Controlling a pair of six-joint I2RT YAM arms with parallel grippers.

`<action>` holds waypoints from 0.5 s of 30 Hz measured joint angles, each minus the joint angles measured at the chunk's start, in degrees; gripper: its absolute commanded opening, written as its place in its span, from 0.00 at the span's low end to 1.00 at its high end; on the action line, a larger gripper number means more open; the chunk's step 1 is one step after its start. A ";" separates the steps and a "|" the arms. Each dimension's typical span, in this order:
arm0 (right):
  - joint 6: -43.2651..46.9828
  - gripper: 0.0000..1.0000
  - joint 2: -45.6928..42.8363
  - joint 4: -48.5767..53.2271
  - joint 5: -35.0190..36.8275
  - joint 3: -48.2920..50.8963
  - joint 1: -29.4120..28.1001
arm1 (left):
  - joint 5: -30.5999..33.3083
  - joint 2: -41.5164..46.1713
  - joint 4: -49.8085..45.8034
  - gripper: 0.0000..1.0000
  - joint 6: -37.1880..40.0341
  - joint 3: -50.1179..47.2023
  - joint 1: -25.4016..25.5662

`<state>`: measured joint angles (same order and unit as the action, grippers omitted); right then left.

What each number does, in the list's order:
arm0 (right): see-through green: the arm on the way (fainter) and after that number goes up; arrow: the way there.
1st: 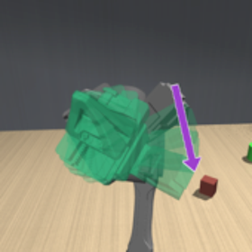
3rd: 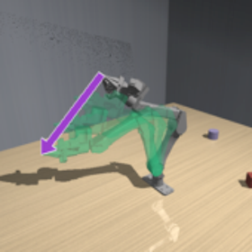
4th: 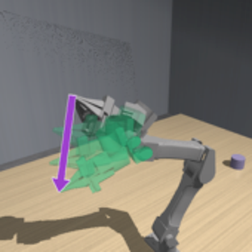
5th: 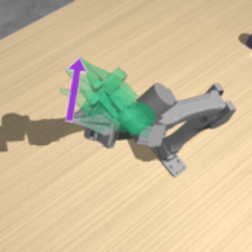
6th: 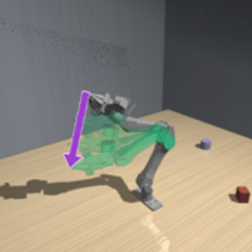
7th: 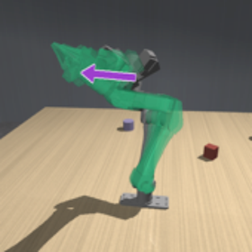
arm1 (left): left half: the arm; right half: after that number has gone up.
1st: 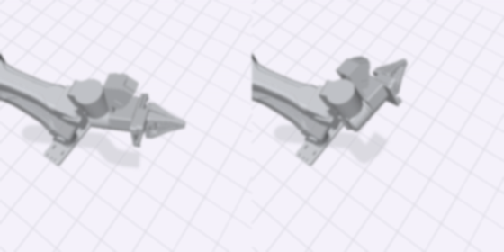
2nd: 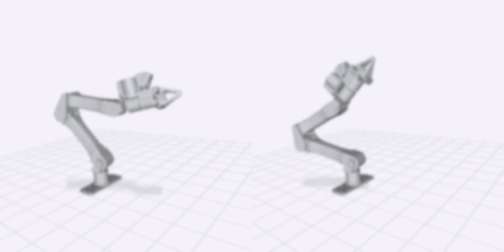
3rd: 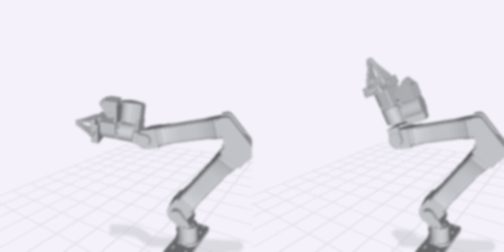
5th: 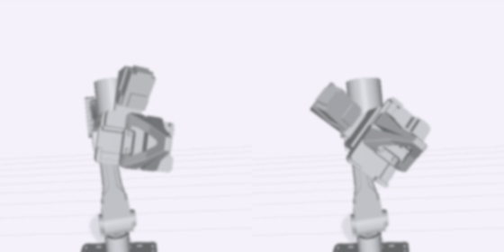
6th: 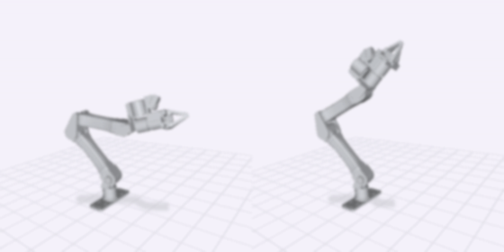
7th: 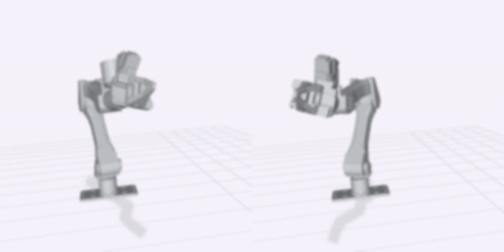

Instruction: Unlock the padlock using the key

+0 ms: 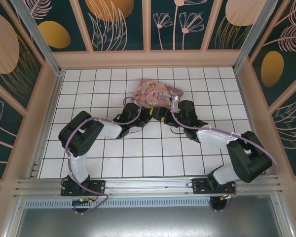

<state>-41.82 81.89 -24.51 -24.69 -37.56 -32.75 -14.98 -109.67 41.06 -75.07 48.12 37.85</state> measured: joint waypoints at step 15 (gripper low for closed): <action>24.81 0.42 0.02 14.73 19.26 -0.79 -6.03 | -3.89 0.66 -4.09 0.00 1.60 0.68 -0.07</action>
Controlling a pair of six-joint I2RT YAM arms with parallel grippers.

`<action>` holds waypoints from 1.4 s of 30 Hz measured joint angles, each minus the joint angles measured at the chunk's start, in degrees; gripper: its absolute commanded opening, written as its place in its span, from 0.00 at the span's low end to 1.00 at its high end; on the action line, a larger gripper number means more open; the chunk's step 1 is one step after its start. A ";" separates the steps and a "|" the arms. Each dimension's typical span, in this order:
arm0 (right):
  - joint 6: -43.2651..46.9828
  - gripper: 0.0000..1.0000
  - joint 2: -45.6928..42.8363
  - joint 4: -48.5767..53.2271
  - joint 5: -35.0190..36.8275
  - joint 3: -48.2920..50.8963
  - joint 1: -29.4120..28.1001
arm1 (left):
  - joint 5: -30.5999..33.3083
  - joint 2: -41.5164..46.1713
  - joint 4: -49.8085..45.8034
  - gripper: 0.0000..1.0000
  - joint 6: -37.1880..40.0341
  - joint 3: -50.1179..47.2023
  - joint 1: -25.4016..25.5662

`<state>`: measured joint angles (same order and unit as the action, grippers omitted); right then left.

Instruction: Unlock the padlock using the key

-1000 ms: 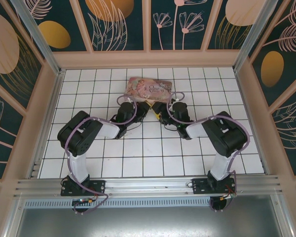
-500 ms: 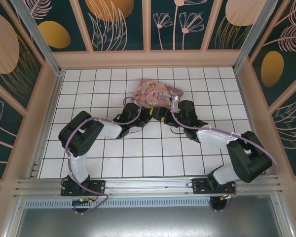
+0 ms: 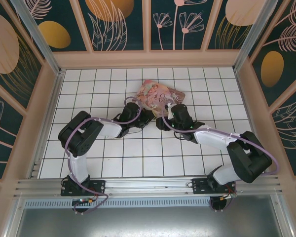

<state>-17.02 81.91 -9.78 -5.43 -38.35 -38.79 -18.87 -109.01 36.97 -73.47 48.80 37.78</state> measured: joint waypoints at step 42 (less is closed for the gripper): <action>0.72 0.05 14.05 2.47 25.14 -10.34 -7.63 | -0.46 0.74 1.64 0.00 -2.86 1.01 -0.76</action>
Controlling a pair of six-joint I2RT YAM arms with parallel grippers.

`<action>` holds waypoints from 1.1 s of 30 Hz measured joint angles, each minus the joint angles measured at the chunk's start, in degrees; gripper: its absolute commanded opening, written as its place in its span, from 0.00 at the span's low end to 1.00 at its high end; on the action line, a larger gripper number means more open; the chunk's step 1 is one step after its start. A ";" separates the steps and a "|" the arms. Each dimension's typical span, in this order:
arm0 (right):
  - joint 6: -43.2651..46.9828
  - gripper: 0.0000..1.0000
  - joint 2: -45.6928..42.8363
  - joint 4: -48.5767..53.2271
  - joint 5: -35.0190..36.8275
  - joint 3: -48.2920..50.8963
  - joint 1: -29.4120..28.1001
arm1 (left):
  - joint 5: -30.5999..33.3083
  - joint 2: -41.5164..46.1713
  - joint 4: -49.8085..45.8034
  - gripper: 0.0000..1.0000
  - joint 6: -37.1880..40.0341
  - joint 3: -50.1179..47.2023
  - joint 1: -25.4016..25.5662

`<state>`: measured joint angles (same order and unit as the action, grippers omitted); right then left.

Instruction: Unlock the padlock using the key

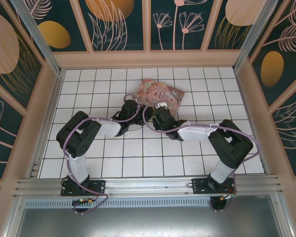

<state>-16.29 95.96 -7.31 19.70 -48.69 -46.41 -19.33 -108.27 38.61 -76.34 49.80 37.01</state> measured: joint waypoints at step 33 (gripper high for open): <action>-16.74 0.38 -6.62 -12.44 -40.06 8.31 14.49 | -0.76 0.00 2.69 0.00 -1.27 -0.74 -0.24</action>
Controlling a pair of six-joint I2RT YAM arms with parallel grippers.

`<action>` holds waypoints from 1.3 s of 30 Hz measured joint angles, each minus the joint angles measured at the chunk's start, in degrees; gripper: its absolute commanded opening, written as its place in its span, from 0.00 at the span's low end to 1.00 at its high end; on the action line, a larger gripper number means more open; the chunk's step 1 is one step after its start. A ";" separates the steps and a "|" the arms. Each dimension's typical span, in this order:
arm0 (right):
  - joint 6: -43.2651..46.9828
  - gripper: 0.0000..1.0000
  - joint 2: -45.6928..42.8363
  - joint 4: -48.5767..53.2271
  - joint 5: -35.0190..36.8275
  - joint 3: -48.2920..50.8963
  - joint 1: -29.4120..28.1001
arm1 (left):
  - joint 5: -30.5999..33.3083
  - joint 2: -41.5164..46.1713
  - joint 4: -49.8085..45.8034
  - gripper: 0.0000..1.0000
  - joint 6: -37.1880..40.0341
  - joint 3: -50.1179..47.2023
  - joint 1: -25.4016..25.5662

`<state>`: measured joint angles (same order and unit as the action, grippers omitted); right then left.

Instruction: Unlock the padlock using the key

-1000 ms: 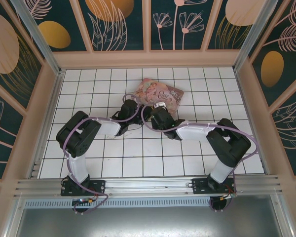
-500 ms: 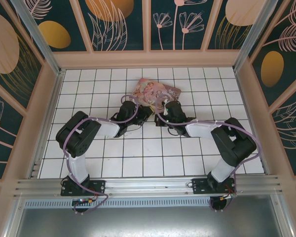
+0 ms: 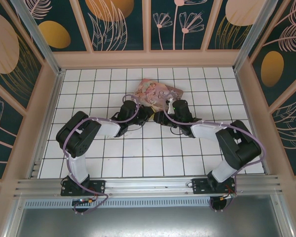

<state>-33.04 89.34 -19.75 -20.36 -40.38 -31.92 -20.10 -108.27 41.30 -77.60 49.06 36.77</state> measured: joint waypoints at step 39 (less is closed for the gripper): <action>25.24 0.28 3.30 17.16 46.25 -9.14 -18.21 | -0.13 -0.48 -8.07 0.00 2.64 0.37 -0.15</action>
<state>-7.79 92.64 -2.59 25.89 -49.52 -50.13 -20.23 -108.75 33.23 -74.96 49.43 36.62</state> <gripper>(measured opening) 0.281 0.131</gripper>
